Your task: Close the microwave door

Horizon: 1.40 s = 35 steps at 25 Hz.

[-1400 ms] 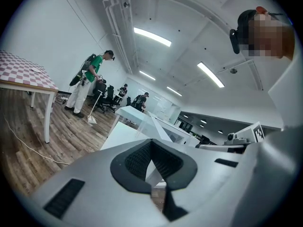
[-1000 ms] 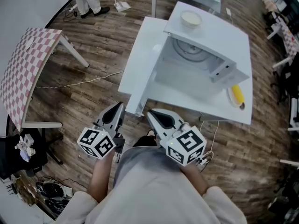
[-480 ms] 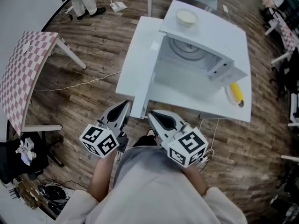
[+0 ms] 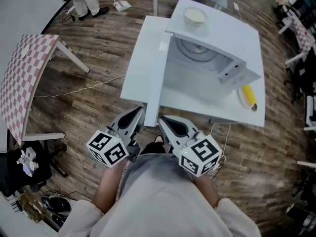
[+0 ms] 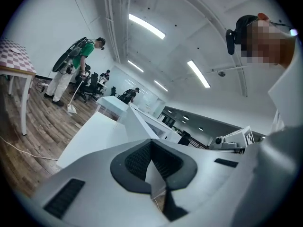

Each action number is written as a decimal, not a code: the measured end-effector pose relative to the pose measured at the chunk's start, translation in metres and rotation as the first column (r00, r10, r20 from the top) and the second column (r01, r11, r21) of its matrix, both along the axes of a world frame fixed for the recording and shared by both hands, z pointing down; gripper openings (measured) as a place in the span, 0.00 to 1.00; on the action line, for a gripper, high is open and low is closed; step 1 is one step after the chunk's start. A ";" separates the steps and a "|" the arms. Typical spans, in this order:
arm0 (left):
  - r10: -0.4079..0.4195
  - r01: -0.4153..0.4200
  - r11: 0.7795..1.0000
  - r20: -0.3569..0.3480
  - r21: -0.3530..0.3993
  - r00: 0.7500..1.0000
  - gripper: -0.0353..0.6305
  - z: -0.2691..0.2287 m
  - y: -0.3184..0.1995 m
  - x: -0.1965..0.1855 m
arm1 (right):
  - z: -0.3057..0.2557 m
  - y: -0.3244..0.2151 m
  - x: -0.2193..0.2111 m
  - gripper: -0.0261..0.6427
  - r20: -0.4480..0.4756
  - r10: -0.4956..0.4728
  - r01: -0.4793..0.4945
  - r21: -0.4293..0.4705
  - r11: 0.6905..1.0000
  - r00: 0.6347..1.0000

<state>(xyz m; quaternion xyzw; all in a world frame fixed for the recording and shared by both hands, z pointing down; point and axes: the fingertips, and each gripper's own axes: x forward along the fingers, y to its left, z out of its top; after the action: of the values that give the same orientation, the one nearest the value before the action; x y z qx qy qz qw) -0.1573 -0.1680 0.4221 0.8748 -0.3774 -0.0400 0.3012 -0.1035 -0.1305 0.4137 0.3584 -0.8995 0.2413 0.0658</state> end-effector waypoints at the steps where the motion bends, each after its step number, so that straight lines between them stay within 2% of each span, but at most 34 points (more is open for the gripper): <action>1: 0.003 -0.003 1.000 -0.004 -0.002 1.000 0.08 -0.001 0.000 0.002 | 0.001 0.001 0.002 0.07 -0.001 0.004 -0.004 -0.003 1.000 1.000; 19: 0.094 -0.095 0.995 -0.014 -0.020 0.995 0.08 0.002 -0.001 0.036 | 0.010 0.003 0.043 0.07 -0.021 0.103 -0.104 -0.041 0.994 0.994; 35: 0.173 -0.174 0.984 -0.039 -0.028 0.984 0.08 0.002 0.000 0.068 | 0.012 0.003 0.065 0.07 -0.020 0.146 -0.147 -0.050 0.988 0.989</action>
<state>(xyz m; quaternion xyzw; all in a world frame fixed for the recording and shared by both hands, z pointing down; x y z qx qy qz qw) -0.0895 -0.1683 0.4237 0.8986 -0.2950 -0.0235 0.3239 -0.0389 -0.1275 0.4253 0.4237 -0.8636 0.2655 0.0642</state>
